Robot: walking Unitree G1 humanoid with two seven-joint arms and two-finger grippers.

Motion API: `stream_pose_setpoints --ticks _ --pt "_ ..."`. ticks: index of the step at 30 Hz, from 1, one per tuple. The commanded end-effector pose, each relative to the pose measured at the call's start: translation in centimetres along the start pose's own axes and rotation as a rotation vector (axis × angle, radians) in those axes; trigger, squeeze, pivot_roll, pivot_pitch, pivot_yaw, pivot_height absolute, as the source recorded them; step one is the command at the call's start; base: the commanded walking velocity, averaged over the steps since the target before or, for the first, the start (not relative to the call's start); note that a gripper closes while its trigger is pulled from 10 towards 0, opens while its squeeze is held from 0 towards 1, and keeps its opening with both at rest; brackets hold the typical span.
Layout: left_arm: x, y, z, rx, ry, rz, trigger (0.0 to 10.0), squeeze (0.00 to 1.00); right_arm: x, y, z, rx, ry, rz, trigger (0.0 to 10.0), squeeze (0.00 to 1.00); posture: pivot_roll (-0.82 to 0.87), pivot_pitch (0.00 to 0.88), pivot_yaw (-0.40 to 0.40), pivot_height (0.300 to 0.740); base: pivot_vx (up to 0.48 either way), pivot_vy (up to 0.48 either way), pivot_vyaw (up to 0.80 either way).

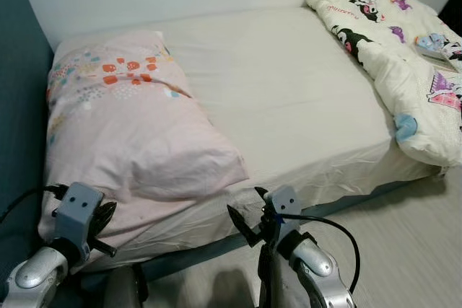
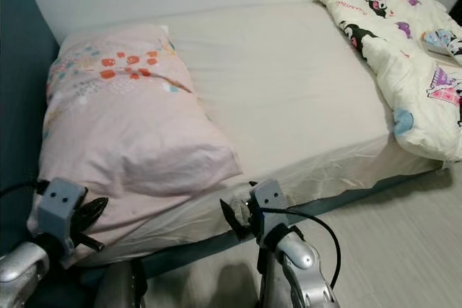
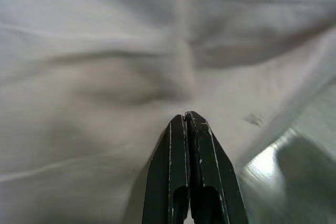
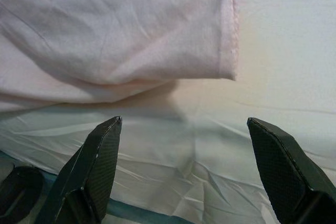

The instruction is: Clean up the room

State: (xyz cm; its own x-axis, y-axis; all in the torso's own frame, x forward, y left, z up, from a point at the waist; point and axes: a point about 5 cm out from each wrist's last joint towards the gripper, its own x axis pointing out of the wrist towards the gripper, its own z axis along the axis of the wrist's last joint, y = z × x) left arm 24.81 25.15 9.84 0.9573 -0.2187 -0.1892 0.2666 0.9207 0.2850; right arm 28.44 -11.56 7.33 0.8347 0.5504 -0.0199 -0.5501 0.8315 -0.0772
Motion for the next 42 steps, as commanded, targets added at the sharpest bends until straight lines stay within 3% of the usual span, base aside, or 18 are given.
stream_pose_setpoints --ticks 1,4,7,10,11,14,15,18,20,24,26,29,30,36,39,42 --pt "0.5 -1.3 -1.3 0.003 0.052 -0.016 10.0 0.0 -0.1 -0.3 -0.5 -0.006 0.033 -0.014 10.0 0.0 0.01 0.201 -0.079 0.536 0.0 0.0 0.0" --pt "1.0 -1.6 -1.4 0.015 0.064 -0.006 10.0 0.0 0.0 -0.4 -0.4 -0.008 0.032 -0.018 10.0 0.0 0.01 0.201 -0.079 0.536 0.0 0.0 0.0" --pt "3.0 -1.4 -2.0 0.105 0.108 0.062 10.0 0.0 0.1 -0.4 -0.3 -0.01 0.035 -0.021 10.0 0.0 0.0 0.212 -0.083 0.536 0.0 0.0 0.0" --pt "5.0 -0.4 -2.1 0.174 0.15 0.126 10.0 0.0 0.1 -0.2 -0.3 -0.009 0.039 -0.021 10.0 0.0 -0.02 0.231 -0.082 0.536 0.0 0.0 0.0" --pt "5.0 -0.4 -2.1 0.174 0.15 0.126 10.0 0.0 0.1 -0.2 -0.3 -0.009 0.039 -0.021 10.0 0.0 -0.02 0.231 -0.082 0.536 0.0 0.0 0.0" --pt "7.6 1.5 -0.6 0.236 0.17 0.221 10.0 0.0 -0.1 -0.2 -0.3 -0.01 0.043 -0.026 10.0 0.0 -0.03 0.242 -0.071 0.536 0.0 0.0 0.0" --pt "7.6 1.5 -0.6 0.236 0.17 0.221 10.0 0.0 -0.1 -0.2 -0.3 -0.01 0.043 -0.026 10.0 0.0 -0.03 0.242 -0.071 0.536 0.0 0.0 0.0" --pt "9.6 2.5 1.8 0.249 0.144 0.271 10.0 0.0 -0.4 -0.5 -0.4 -0.012 0.049 -0.044 10.0 0.0 -0.04 0.252 -0.057 0.536 0.0 0.0 0.0" --pt "9.6 2.5 1.8 0.249 0.144 0.271 10.0 0.0 -0.4 -0.5 -0.4 -0.012 0.049 -0.044 10.0 0.0 -0.04 0.252 -0.057 0.536 0.0 0.0 0.0" --pt "11.1 2.7 4.1 0.265 0.113 0.296 10.0 0.0 -0.6 -0.7 -0.5 -0.012 0.052 -0.055 10.0 0.0 -0.05 0.252 -0.052 0.536 0.0 0.0 0.0" --pt "13.0 2.2 7.4 0.289 0.058 0.31 10.0 0.0 -0.9 -0.7 -0.7 -0.01 0.06 -0.065 10.0 0.0 -0.05 0.255 -0.044 0.536 0.0 0.0 0.0" --pt "13.7 1.7 8.7 0.297 0.032 0.307 10.0 0.0 -1.0 -0.7 -0.8 -0.008 0.065 -0.068 10.0 0.0 -0.05 0.255 -0.043 0.536 0.0 0.0 0.0" --pt "14.9 0.4 11.3 0.326 -0.016 0.294 10.0 0.0 -1.0 -0.6 -0.9 -0.004 0.071 -0.072 10.0 0.0 -0.06 0.256 -0.04 0.536 0.0 0.0 0.0" --pt "15.8 -0.1 14.2 0.349 -0.066 0.32 10.0 0.0 -0.9 -0.5 -0.8 -0.004 0.074 -0.072 10.0 0.0 -0.06 0.26 -0.036 0.536 0.0 0.0 0.0" --pt "15.9 0.5 16.5 0.369 -0.116 0.361 10.0 0.0 -1.0 -0.7 -0.8 -0.006 0.074 -0.08 10.0 0.0 -0.07 0.255 -0.027 0.536 0.0 0.0 0.0" --pt "15.6 1.6 17.0 0.416 -0.116 0.396 10.0 0.0 -1.0 -0.8 -0.8 -0.008 0.078 -0.083 10.0 0.0 -0.07 0.251 -0.026 0.536 0.0 0.0 0.0"
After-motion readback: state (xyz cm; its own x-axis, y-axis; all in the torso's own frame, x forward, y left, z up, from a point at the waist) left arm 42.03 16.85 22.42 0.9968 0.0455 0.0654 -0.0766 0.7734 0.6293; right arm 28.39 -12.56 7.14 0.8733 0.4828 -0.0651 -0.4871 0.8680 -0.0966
